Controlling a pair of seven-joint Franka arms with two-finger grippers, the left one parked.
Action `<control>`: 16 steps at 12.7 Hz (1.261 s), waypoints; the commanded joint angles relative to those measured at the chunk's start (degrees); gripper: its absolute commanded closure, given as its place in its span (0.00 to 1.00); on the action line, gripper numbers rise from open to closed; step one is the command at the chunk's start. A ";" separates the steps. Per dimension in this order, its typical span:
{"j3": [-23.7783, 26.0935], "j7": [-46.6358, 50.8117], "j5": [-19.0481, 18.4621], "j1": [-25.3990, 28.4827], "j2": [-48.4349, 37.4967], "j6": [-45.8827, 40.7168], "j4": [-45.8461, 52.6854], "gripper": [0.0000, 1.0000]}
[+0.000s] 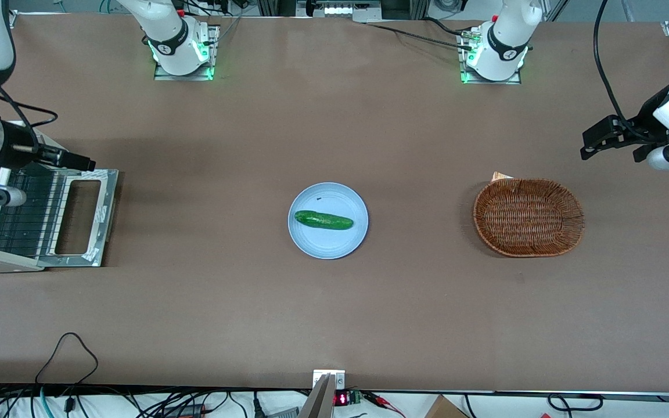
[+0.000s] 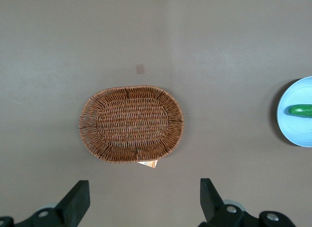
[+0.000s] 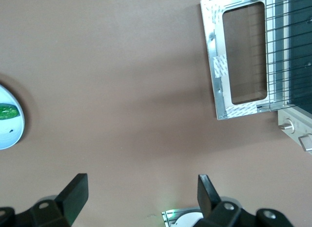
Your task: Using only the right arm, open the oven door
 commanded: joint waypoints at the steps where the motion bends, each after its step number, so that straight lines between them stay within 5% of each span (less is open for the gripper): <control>1: -4.84 -0.57 -0.02 6.61 -8.39 7.33 -11.75 0.01; 5: -8.30 -0.57 -1.07 10.87 -13.71 15.10 -19.11 0.01; 16: -3.29 -4.62 -2.13 5.86 -13.45 15.02 -18.58 0.01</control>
